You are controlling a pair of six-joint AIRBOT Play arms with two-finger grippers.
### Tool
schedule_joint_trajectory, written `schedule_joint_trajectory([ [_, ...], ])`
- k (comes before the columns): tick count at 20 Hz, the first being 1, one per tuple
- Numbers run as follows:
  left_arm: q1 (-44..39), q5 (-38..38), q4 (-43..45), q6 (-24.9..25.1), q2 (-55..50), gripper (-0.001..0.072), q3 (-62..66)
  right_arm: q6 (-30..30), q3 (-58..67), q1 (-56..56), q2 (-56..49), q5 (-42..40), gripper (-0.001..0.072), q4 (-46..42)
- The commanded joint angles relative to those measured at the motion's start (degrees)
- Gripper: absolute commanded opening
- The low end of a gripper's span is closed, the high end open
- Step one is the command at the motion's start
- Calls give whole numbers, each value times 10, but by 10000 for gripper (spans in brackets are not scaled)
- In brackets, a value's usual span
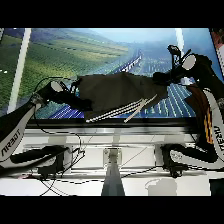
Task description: Fold the clothes and pants, and hang the long-sleeved shirts on hangers.
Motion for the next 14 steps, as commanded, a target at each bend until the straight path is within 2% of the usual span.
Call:
schedule_joint_trajectory([
  [1, 3, 5, 0, 20, 1, 5, 23, 0, 3, 0, 2, 2, 41, 14],
  [3, 13, 0, 0, 20, 11, 4, 64, -1, 13, 0, 11, 1, 41, 42],
  [6, 46, -18, 5, 20, 38, 4, 159, -70, 47, 0, 34, 7, 41, 94],
  [8, 76, -20, 5, 20, 61, 4, 222, -90, 76, 0, 46, 12, 40, 106],
  [11, 117, -20, 5, 20, 100, 3, 293, -91, 107, -1, 57, 12, 40, 104],
  [14, 133, -45, 31, 20, 140, 4, 297, -91, 109, -1, 58, 40, 40, 85],
])
